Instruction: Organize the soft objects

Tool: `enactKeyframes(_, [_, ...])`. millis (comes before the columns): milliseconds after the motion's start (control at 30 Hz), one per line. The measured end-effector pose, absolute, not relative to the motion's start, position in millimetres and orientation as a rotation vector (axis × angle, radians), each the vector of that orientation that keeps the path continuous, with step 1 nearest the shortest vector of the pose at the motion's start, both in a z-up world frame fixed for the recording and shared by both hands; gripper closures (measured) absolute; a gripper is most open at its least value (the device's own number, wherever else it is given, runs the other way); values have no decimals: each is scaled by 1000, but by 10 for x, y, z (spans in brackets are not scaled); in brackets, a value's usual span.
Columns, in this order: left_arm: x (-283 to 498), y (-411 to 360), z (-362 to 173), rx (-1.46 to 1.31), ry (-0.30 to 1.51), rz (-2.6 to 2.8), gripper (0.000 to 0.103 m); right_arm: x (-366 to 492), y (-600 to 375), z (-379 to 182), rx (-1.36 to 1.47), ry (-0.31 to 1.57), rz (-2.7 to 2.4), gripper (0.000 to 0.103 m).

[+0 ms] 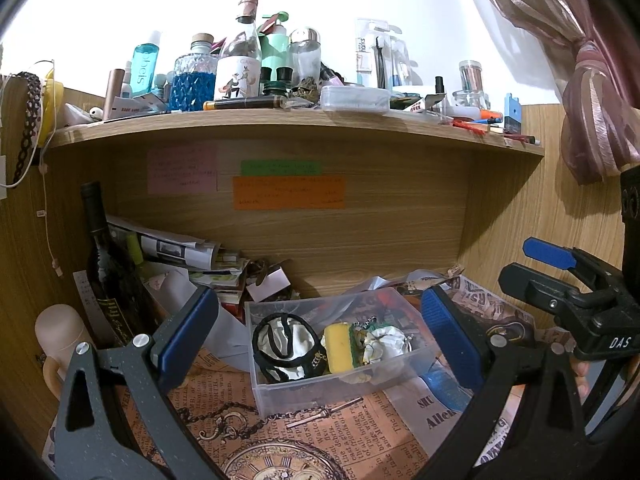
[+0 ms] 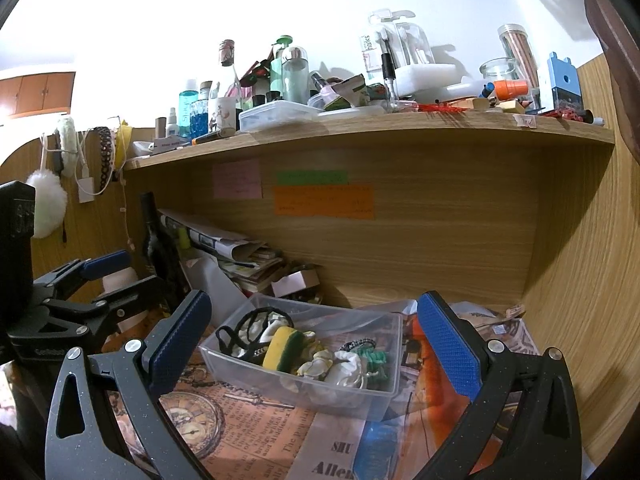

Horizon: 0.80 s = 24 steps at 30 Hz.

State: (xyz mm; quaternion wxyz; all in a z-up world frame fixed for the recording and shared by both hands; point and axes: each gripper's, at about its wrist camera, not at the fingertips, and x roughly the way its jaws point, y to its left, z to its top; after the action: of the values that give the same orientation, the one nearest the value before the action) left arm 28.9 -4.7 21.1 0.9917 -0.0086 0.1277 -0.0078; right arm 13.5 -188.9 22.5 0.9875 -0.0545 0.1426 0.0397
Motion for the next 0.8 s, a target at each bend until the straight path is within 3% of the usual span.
enactKeyframes(800, [293,-69,194,-16,260,-48,0,129,-1899,218,-107,289,83,0])
